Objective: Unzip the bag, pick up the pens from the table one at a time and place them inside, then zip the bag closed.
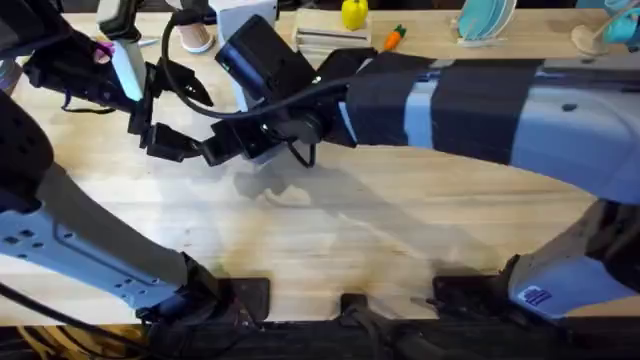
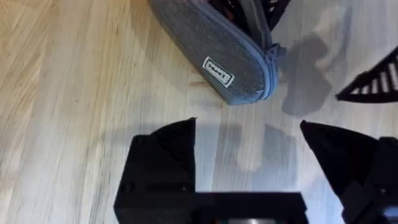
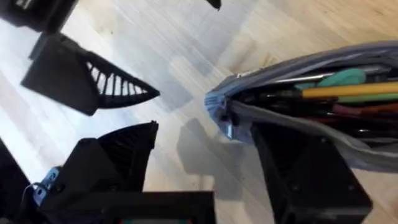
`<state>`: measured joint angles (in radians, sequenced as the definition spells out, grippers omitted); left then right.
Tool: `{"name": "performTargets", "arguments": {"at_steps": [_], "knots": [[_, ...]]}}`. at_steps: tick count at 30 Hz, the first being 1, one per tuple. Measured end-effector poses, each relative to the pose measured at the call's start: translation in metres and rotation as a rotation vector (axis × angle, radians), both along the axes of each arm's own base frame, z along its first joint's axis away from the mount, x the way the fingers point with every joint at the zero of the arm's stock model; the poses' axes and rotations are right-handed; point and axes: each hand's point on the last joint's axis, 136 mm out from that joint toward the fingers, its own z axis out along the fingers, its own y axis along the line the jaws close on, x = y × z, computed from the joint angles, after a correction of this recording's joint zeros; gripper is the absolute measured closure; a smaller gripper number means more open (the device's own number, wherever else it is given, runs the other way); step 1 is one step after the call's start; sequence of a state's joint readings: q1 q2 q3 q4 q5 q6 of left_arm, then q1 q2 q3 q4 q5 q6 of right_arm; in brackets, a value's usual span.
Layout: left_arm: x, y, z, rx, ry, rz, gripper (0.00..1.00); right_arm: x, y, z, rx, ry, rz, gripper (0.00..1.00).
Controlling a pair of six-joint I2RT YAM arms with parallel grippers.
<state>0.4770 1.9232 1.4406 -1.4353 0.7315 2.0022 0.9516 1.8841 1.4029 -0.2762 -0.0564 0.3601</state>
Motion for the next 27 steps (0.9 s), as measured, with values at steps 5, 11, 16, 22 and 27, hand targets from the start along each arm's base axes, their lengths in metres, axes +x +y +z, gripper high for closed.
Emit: {"name": "performTargets", "arguments": {"at_steps": [5,11,16,22,27], "knots": [[0.000,0.000,0.000,0.000,0.000,0.000,0.008,0.006,0.003,-0.012,-0.006,-0.004,-0.016,0.244],[0.000,0.000,0.000,0.000,0.000,0.000,0.007,0.007,0.003,-0.013,-0.009,-0.005,-0.021,0.449],[0.000,0.000,0.000,0.000,0.000,0.000,0.007,0.011,0.000,-0.013,-0.008,-0.003,-0.031,0.608],[0.000,0.000,0.000,0.000,0.000,0.000,0.007,0.018,-0.004,-0.023,-0.032,-0.007,-0.067,0.729],[0.000,0.000,0.000,0.000,0.000,0.000,0.007,0.020,-0.004,-0.025,-0.036,-0.009,-0.079,0.820]]}}
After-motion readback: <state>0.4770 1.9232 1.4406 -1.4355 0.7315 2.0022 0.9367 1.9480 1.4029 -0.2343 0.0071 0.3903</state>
